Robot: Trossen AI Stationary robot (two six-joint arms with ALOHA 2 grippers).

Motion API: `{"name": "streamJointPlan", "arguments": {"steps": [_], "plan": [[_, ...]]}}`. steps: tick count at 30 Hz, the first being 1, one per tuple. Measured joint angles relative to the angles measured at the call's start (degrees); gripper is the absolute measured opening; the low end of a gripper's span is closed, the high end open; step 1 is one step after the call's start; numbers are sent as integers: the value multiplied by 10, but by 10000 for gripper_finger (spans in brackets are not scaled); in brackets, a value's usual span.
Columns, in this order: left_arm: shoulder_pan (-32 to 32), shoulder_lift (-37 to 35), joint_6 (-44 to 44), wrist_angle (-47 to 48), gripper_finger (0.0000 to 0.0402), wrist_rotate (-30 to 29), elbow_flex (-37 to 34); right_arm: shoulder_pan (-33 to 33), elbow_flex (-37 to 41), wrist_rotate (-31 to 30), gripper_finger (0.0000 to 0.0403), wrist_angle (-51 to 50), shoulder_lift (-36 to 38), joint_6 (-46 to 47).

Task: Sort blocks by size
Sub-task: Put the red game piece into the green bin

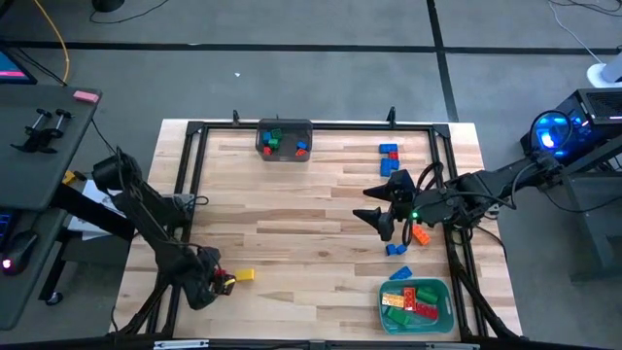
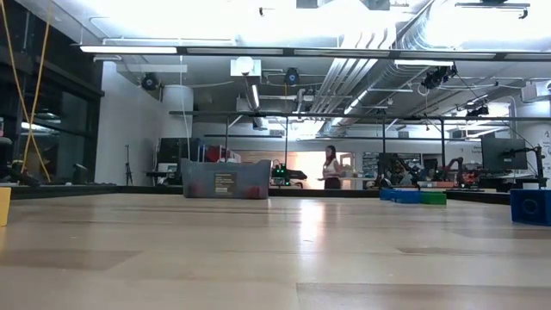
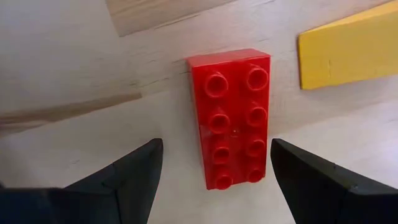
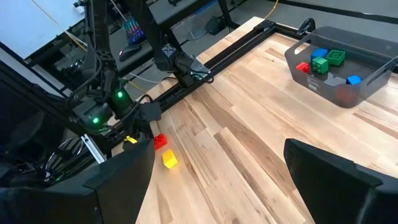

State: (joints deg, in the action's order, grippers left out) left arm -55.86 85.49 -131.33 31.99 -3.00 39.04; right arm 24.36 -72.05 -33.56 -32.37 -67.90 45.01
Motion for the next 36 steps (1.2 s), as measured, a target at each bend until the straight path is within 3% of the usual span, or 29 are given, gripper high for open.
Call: {"name": "streamJointPlan", "arguments": {"steps": [5,8,15,21,25,29,32,36], "plan": [[7,9,21,19,280,1,0,0,0,0,353,0,0,0],[7,9,37,19,254,1,0,0,0,0,353,0,0,1],[8,-7,87,-12,84,-27,-3,0,0,0,353,0,0,0],[11,-106,177,-46,84,-113,-5,0,0,5,353,14,0,0],[31,-220,333,-104,84,-199,-5,0,0,24,353,64,0,-15],[108,-301,520,-175,84,-254,-3,0,0,25,353,121,0,-44],[205,-298,646,-184,84,-218,16,0,0,25,353,163,0,-65],[324,-212,784,-243,84,-85,48,0,0,25,353,215,0,-95]]}}
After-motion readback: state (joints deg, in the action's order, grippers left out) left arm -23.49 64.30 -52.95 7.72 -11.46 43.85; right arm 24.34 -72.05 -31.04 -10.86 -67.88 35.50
